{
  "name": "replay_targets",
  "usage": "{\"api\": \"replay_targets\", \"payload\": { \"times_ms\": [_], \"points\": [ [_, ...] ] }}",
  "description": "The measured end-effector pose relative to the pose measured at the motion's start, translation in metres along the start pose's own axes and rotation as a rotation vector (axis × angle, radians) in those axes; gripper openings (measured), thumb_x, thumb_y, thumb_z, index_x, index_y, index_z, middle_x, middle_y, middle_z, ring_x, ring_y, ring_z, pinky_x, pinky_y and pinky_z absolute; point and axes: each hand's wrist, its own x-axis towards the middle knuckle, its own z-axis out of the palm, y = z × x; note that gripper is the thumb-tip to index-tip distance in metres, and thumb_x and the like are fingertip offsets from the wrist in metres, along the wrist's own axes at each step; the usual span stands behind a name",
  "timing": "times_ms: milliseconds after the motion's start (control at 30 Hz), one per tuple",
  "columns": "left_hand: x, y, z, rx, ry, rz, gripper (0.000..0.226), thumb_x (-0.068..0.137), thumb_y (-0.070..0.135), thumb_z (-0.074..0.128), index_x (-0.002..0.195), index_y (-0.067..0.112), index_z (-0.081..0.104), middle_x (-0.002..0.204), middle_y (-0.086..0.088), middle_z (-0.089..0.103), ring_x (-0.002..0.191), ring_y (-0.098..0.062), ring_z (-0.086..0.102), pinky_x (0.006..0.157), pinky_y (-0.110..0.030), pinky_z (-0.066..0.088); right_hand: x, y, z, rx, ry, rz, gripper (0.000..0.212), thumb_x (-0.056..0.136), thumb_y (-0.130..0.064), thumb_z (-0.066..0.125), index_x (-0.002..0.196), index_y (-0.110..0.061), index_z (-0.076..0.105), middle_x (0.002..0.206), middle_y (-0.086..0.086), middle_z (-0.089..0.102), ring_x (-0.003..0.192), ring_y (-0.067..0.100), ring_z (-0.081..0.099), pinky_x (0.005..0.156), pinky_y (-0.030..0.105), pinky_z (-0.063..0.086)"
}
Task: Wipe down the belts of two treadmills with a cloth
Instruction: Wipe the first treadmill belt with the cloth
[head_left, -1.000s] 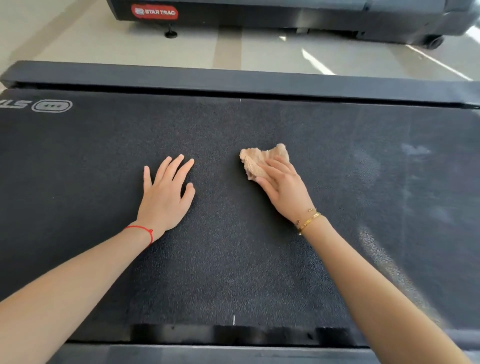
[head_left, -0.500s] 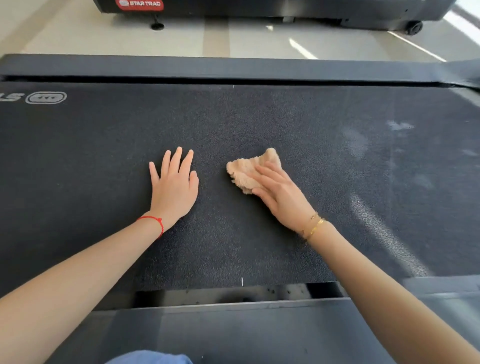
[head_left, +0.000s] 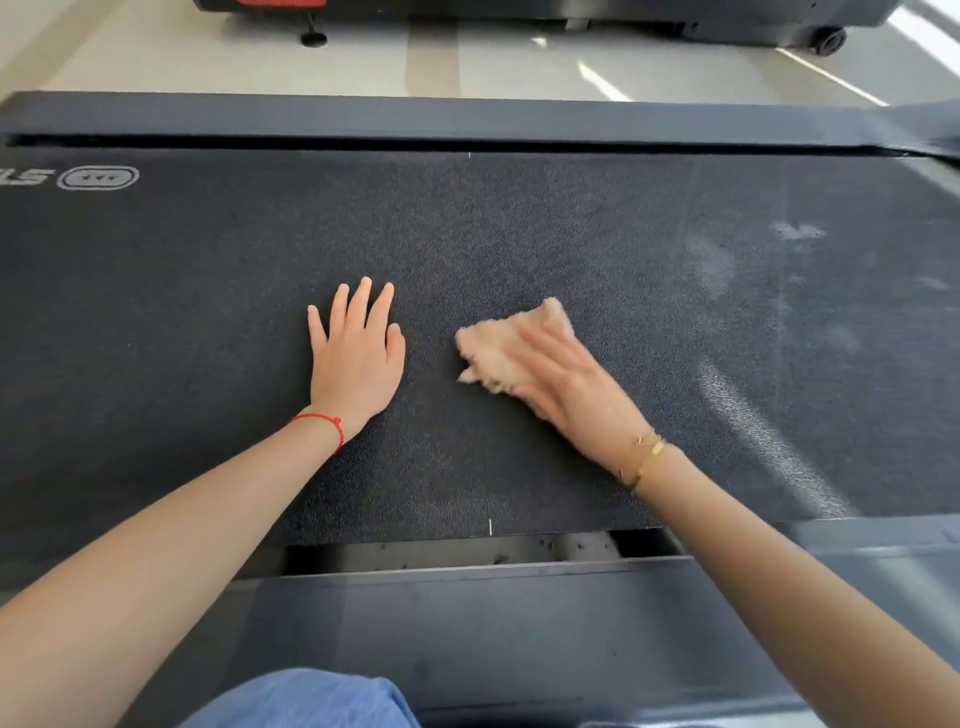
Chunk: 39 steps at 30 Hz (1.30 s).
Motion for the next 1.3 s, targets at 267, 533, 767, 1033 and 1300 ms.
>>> {"api": "replay_targets", "payload": {
  "times_ms": [267, 533, 767, 1033, 1300],
  "points": [
    [-0.001, 0.0, 0.0, 0.0, 0.014, 0.01, 0.054, 0.105, 0.03, 0.032, 0.157, 0.02, 0.026, 0.163, -0.007, 0.024, 0.152, -0.028, 0.015, 0.121, -0.059, 0.009, -0.02, -0.036, 0.002, 0.062, -0.001, 0.059, 0.049, 0.097, -0.035, 0.045, 0.134, -0.005, 0.056, 0.135, 0.014, 0.056, 0.134, 0.027, 0.038, 0.119, 0.02, 0.013],
    [0.0, 0.0, 0.0, -0.003, 0.015, 0.012, 0.053, 0.104, 0.029, 0.033, 0.156, 0.019, 0.027, 0.163, -0.008, 0.024, 0.151, -0.029, 0.016, 0.121, -0.059, 0.008, -0.027, 0.012, -0.026, 0.014, 0.083, 0.039, 0.041, 0.097, -0.021, 0.056, 0.136, -0.008, 0.054, 0.142, 0.012, 0.049, 0.137, 0.023, 0.035, 0.118, 0.018, 0.011],
    [0.0, 0.001, 0.001, -0.004, 0.013, 0.008, 0.053, 0.104, 0.029, 0.034, 0.156, 0.018, 0.029, 0.163, -0.008, 0.025, 0.151, -0.03, 0.017, 0.12, -0.061, 0.009, 0.037, 0.038, -0.023, -0.058, 0.214, 0.219, 0.022, 0.095, -0.009, 0.058, 0.116, -0.002, 0.062, 0.118, 0.016, 0.062, 0.118, 0.039, 0.05, 0.109, 0.046, 0.033],
    [-0.001, 0.0, 0.001, -0.003, 0.014, 0.015, 0.054, 0.104, 0.03, 0.033, 0.156, 0.019, 0.027, 0.163, -0.008, 0.024, 0.151, -0.028, 0.016, 0.12, -0.06, 0.009, -0.013, -0.018, 0.011, 0.029, -0.053, -0.054, 0.05, 0.1, -0.037, 0.041, 0.139, -0.007, 0.051, 0.143, 0.01, 0.05, 0.141, 0.027, 0.035, 0.12, 0.029, 0.018],
    [0.0, 0.001, 0.001, -0.004, 0.011, 0.013, 0.054, 0.103, 0.03, 0.032, 0.156, 0.019, 0.026, 0.163, -0.008, 0.024, 0.151, -0.029, 0.016, 0.12, -0.06, 0.008, 0.034, 0.068, -0.025, -0.04, 0.173, 0.268, 0.033, 0.096, -0.013, 0.057, 0.125, 0.002, 0.06, 0.13, 0.018, 0.059, 0.13, 0.031, 0.041, 0.112, 0.024, 0.02]
  ]
}}
